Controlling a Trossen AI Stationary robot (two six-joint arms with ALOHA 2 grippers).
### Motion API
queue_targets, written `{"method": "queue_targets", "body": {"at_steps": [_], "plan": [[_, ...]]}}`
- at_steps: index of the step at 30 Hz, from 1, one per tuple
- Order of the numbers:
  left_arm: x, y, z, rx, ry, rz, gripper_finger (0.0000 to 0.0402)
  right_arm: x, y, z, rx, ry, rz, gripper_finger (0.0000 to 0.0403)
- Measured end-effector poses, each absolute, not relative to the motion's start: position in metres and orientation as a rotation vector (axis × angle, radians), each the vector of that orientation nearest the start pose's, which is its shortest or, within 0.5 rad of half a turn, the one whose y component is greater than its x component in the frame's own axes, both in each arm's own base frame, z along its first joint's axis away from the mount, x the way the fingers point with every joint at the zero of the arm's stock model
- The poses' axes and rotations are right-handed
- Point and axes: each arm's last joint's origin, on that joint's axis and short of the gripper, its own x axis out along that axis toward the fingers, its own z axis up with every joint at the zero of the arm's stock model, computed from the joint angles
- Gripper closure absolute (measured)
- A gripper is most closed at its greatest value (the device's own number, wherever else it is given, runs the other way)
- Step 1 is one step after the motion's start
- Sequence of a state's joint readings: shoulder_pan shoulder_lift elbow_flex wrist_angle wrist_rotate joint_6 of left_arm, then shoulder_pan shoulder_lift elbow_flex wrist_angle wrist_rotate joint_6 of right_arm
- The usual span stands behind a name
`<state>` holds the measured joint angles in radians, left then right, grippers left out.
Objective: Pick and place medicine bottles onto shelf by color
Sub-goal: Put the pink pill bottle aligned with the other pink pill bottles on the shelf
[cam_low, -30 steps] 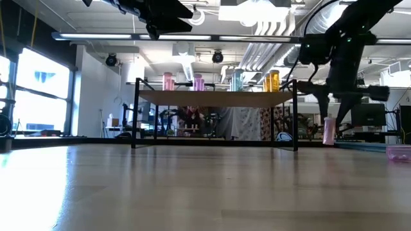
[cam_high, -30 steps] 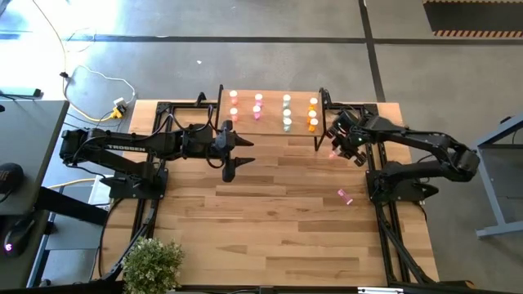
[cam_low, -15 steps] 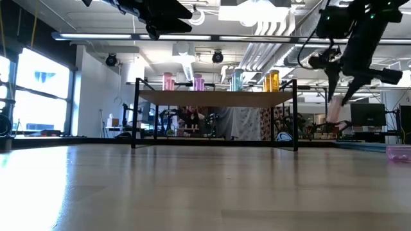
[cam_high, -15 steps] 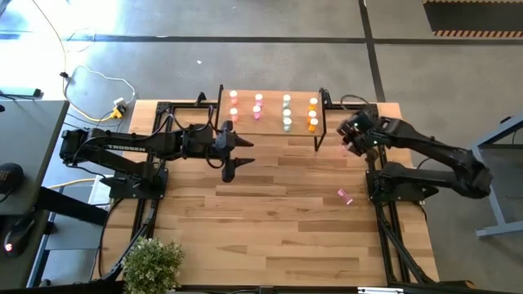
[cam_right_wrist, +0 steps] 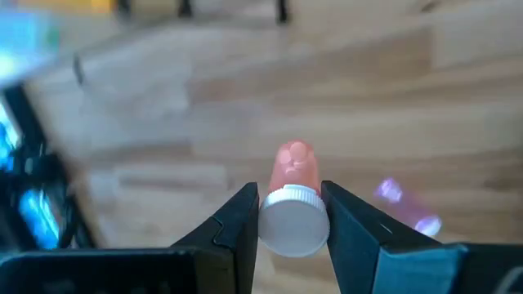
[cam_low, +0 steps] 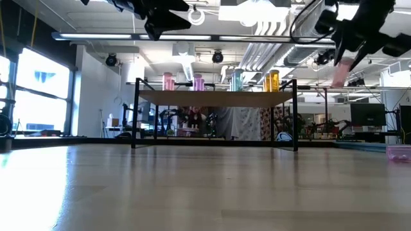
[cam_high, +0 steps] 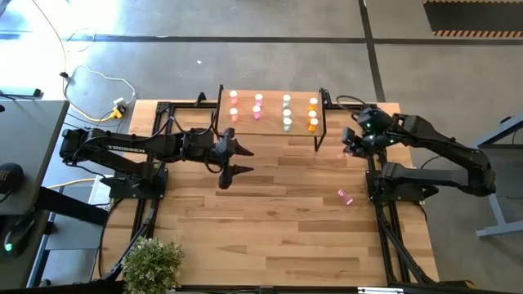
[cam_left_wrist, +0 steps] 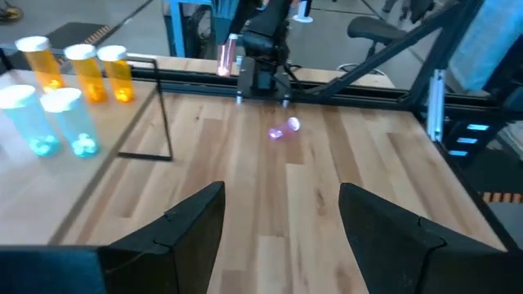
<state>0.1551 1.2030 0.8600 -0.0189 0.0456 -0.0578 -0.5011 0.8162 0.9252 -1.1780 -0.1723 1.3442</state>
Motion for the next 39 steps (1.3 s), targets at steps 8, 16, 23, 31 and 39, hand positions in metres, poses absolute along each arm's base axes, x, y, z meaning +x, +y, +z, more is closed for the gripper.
{"method": "queue_targets", "body": {"at_steps": [8,16,23,31,39], "plan": [[0.267,0.020,0.288,-0.195,0.362,0.065,0.0172,0.140,-0.034,0.310,1.497,0.662,-0.658,0.0297],[0.279,0.005,0.276,-0.342,0.401,0.049,0.0172,0.196,-0.019,0.310,1.320,0.614,-0.404,0.0297],[0.293,-0.002,0.257,-0.466,0.453,0.062,0.0172,0.240,-0.007,0.300,1.212,0.612,-0.210,0.0297],[0.311,-0.007,0.241,-0.522,0.451,-0.043,0.0172,0.280,0.012,0.286,1.190,0.602,-0.002,0.0297],[0.322,-0.008,0.229,-0.540,0.468,-0.113,0.0172,0.298,0.030,0.270,1.198,0.640,0.045,0.0297]]}}
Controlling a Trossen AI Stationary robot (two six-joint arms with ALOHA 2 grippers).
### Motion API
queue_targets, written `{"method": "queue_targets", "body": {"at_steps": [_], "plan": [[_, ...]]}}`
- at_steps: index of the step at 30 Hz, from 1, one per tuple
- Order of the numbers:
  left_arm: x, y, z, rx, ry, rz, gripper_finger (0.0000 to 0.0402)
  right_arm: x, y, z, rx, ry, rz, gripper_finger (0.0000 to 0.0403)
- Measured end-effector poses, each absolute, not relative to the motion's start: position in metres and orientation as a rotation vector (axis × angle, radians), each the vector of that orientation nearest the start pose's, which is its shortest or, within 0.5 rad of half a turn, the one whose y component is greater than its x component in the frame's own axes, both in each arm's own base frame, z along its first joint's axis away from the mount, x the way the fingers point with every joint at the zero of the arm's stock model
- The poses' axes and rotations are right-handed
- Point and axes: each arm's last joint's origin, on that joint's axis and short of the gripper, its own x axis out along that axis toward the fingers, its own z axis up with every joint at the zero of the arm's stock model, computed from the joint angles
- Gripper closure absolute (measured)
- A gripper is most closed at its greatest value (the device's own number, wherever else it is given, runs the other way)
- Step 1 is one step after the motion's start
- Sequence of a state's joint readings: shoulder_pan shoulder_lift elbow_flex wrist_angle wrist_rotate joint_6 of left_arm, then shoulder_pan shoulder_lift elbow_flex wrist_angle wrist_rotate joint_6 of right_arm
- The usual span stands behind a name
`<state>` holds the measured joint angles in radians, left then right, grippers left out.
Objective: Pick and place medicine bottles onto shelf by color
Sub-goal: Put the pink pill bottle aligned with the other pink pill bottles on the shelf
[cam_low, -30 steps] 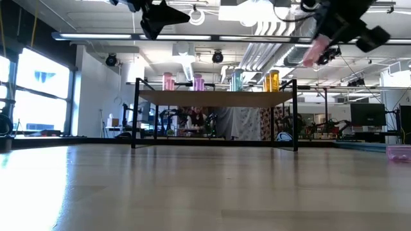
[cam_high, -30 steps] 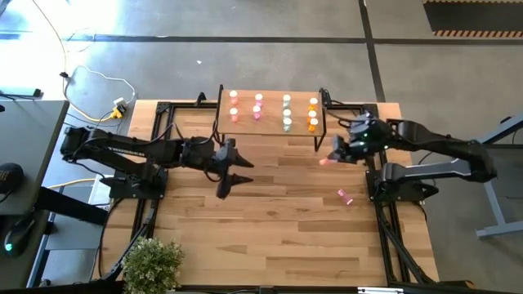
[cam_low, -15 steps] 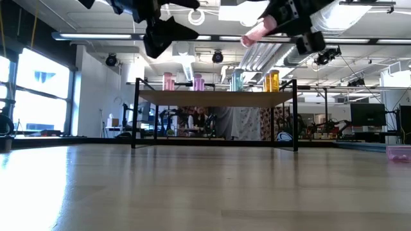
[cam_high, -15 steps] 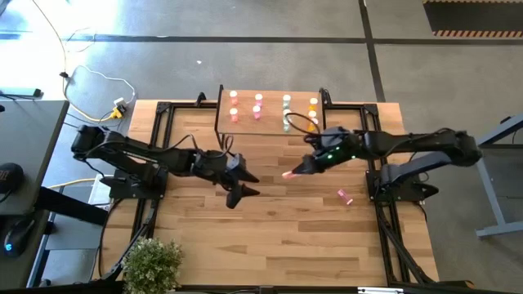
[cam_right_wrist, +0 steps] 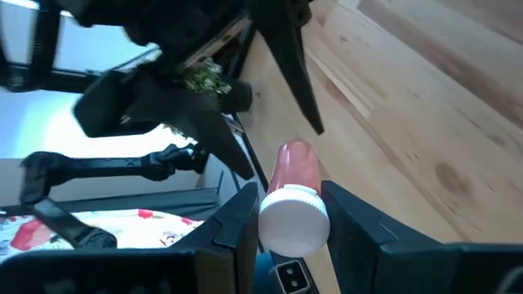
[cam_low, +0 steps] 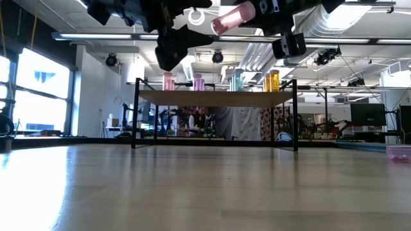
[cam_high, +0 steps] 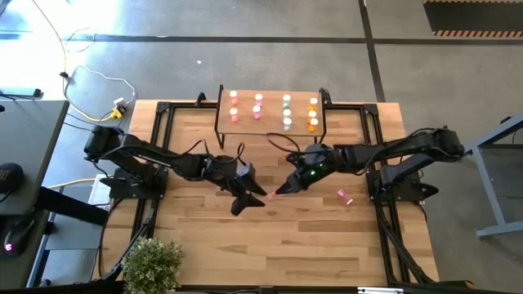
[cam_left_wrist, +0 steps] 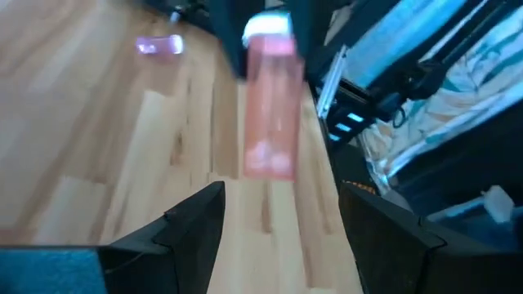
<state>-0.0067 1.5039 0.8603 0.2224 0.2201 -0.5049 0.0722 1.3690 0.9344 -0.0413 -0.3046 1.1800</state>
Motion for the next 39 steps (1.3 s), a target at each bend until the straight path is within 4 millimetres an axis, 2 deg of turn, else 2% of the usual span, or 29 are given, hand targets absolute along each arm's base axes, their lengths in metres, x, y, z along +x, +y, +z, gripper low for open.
{"method": "queue_targets", "body": {"at_steps": [7,14,21,25,33,39], "plan": [[0.329,-0.009,0.220,-0.548,0.476,-0.154,0.0172,0.307,0.038,0.254,1.209,0.693,0.032,0.0297],[0.335,-0.010,0.209,-0.554,0.482,-0.177,0.0172,0.317,0.042,0.250,1.239,0.658,0.060,0.0297],[0.336,-0.009,0.208,-0.568,0.490,-0.205,0.0174,0.319,0.042,0.247,1.262,0.652,0.043,0.0297],[0.336,-0.008,0.208,-0.569,0.489,-0.203,0.0197,0.320,0.042,0.247,1.262,0.649,0.038,0.0297],[0.336,-0.008,0.208,-0.560,0.484,-0.205,0.0269,0.320,0.041,0.247,1.263,0.646,0.039,0.0297],[0.336,-0.008,0.209,-0.556,0.474,-0.209,0.0302,0.320,0.041,0.248,1.263,0.646,0.044,0.0297]]}}
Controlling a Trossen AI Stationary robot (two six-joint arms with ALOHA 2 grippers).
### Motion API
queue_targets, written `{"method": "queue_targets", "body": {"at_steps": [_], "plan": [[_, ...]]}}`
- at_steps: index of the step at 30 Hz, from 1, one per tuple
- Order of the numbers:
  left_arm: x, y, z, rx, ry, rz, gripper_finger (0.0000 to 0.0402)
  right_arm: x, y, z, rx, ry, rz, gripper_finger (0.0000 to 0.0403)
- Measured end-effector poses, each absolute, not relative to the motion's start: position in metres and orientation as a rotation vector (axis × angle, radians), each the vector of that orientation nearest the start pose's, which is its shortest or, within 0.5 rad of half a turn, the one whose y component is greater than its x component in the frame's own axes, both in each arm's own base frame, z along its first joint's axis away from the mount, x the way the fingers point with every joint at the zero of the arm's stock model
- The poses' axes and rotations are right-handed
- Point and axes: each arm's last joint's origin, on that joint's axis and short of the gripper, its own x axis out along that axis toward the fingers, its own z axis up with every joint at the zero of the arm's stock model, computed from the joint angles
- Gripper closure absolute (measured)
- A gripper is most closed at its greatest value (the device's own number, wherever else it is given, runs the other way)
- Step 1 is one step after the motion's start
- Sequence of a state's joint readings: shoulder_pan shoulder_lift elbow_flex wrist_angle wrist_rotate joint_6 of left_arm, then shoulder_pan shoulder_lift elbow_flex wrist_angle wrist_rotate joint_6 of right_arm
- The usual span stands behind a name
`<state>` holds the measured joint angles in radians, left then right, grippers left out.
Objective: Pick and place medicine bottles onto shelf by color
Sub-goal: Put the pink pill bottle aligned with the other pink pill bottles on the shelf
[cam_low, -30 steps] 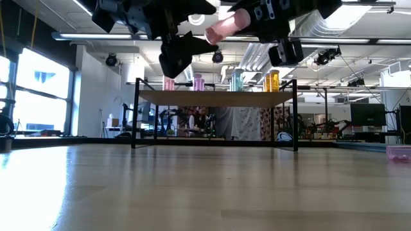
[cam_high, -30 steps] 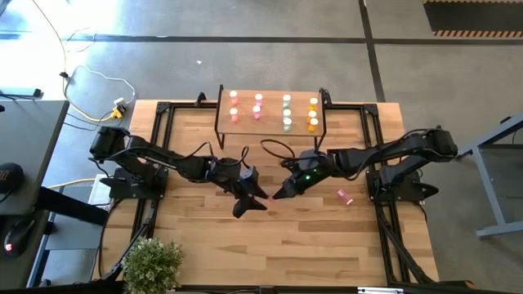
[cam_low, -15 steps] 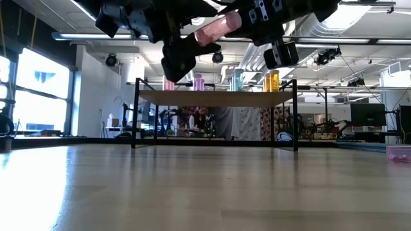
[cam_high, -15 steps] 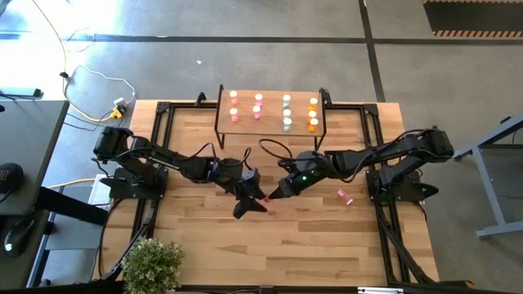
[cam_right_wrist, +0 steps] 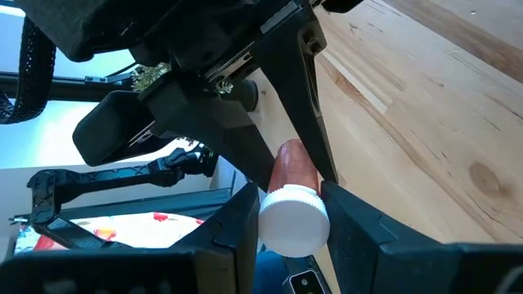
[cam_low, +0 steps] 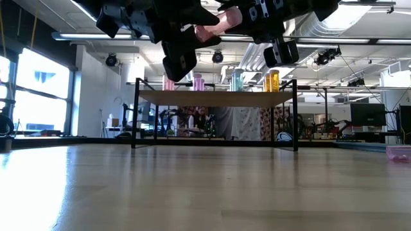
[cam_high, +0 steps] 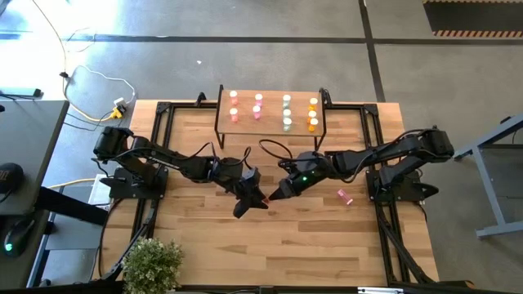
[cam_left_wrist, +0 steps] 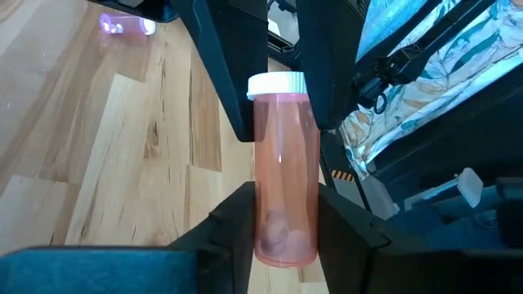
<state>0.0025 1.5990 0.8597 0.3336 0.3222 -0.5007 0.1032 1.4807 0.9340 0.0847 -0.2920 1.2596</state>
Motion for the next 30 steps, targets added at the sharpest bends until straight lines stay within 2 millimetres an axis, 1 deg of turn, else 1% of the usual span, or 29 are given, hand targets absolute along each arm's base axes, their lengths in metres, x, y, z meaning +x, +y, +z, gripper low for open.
{"method": "queue_targets", "body": {"at_steps": [4,10,13,16,20,22,26,30], "plan": [[0.336,-0.008,0.209,-0.552,0.473,-0.209,0.0311,0.320,0.041,0.248,1.262,0.647,0.043,0.0297],[0.336,-0.008,0.209,-0.551,0.472,-0.210,0.0308,0.320,0.041,0.248,1.235,0.641,0.045,0.0294],[0.336,-0.009,0.209,-0.549,0.472,-0.210,0.0308,0.320,0.041,0.247,1.200,0.628,0.040,0.0277],[0.337,-0.009,0.210,-0.549,0.465,-0.210,0.0308,0.320,0.039,0.248,1.175,0.616,0.037,0.0251],[0.336,-0.009,0.210,-0.548,0.464,-0.211,0.0308,0.321,0.030,0.248,1.189,0.601,0.020,0.0222],[0.336,-0.010,0.213,-0.546,0.457,-0.219,0.0308,0.319,0.025,0.252,1.185,0.574,0.007,0.0216],[0.334,-0.010,0.215,-0.546,0.459,-0.221,0.0308,0.312,0.017,0.268,1.157,0.486,-0.002,0.0213],[0.331,-0.008,0.224,-0.513,0.426,-0.217,0.0308,0.303,0.011,0.284,1.132,0.404,-0.010,0.0213]]}}
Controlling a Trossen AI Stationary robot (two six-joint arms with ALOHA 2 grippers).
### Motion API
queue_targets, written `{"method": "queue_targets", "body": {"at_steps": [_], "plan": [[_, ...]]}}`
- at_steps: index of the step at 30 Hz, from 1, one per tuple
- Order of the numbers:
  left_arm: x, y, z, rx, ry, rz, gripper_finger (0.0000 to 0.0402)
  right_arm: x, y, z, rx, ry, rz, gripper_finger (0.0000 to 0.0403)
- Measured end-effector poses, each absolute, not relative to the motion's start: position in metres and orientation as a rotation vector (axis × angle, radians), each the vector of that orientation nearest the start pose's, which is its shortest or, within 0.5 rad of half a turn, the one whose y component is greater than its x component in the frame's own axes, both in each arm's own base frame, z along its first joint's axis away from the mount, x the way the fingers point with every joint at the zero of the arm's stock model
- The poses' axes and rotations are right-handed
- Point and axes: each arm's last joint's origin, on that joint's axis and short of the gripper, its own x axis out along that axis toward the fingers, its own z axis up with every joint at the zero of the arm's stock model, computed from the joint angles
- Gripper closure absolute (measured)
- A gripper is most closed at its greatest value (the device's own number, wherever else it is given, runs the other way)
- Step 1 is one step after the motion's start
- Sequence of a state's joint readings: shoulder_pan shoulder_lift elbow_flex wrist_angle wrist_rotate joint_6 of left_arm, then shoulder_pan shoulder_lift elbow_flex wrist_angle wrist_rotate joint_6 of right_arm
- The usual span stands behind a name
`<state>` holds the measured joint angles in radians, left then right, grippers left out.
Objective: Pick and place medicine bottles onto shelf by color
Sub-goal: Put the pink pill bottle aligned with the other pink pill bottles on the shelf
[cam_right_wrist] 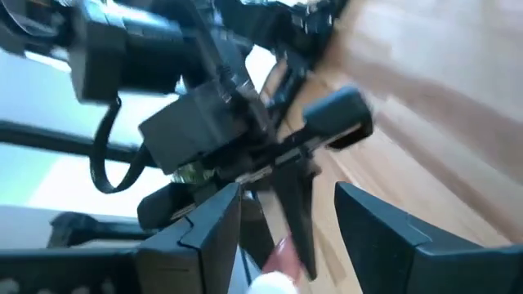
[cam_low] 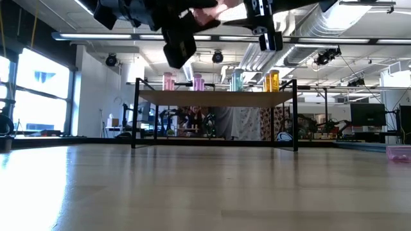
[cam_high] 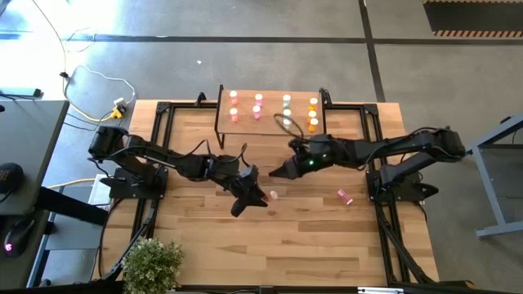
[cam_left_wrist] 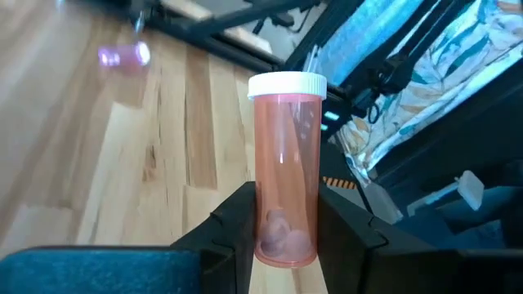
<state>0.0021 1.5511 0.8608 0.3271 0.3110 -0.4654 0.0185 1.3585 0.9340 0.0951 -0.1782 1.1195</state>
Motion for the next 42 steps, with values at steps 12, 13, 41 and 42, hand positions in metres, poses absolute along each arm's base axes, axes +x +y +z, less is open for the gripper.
{"method": "queue_targets", "body": {"at_steps": [12,13,41,42], "plan": [[0.294,0.013,0.292,-0.405,0.162,-0.075,0.0308,0.294,0.005,0.319,1.115,0.089,-0.032,0.0212],[0.289,0.013,0.298,-0.394,0.142,-0.058,0.0308,0.294,0.003,0.321,1.116,0.059,-0.040,0.0212],[0.195,0.016,0.273,-0.307,-0.174,0.341,0.0308,0.328,-0.056,0.450,0.238,0.176,0.012,0.0212],[0.195,0.016,0.272,-0.298,-0.170,0.346,0.0308,0.332,-0.058,0.450,0.217,0.185,0.012,0.0212]]}}
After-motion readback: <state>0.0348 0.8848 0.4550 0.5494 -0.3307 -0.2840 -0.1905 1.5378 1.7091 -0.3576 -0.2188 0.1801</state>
